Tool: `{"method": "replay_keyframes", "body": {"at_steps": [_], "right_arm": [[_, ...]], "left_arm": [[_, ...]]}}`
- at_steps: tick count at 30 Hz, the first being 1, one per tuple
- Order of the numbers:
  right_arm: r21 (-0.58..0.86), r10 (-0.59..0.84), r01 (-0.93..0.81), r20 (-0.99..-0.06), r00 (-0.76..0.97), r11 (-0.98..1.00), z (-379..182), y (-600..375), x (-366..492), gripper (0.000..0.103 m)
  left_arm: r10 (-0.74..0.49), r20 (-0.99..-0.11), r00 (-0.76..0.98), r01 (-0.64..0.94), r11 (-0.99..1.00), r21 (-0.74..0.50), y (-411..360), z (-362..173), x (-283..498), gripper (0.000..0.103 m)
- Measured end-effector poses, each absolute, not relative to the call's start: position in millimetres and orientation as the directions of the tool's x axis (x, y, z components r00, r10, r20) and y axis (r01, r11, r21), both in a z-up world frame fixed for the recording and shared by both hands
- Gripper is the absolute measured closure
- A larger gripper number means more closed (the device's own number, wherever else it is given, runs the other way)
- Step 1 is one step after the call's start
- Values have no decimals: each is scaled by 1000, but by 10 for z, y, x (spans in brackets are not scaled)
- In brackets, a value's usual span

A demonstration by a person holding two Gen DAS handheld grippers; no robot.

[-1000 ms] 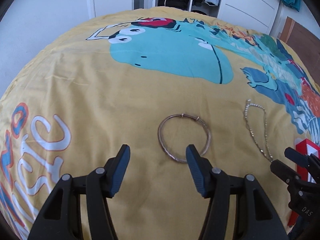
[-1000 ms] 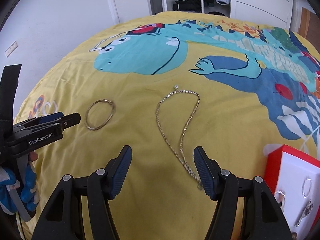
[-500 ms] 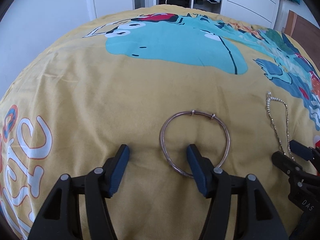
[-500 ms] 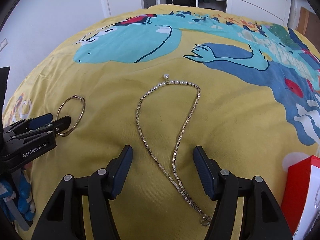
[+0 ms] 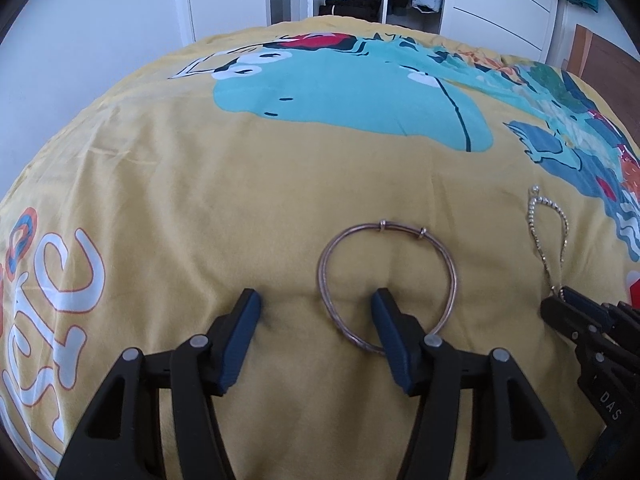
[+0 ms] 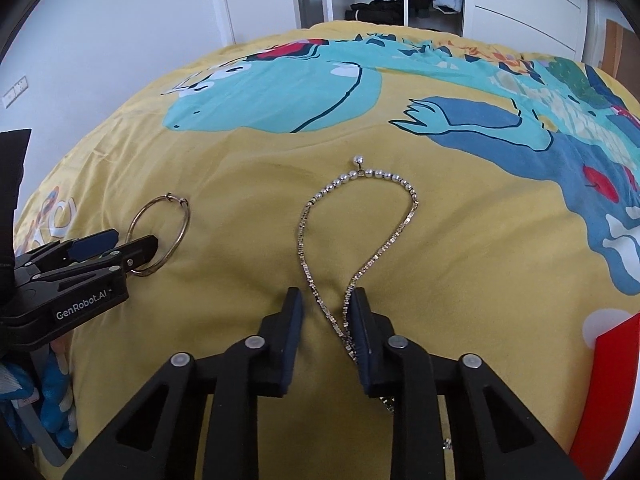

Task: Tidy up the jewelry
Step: 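Grasp the thin bronze bangle with the left tool while the right tool grasps the rhinestone necklace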

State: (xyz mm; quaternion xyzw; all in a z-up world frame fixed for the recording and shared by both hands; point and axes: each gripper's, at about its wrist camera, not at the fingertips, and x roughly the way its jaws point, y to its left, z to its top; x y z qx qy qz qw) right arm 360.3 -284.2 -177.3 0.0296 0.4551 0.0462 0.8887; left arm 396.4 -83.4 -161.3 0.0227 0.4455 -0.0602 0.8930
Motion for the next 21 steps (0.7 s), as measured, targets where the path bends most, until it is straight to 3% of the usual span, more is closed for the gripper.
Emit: {"method": "replay_keyframes", "body": {"at_steps": [7,21], "right_arm": [[142,161,-79,-800,578,987,-1774,-2799,3542,97],[190,220,-112,-778,589,975,-1740,-2666,3365,99]], "left_arm": [[-88,-793,603,136,991,-6,-864,-1592,3913,59],[-92,-776,624,136,991,-8,-832,-1527,3784,94]]}}
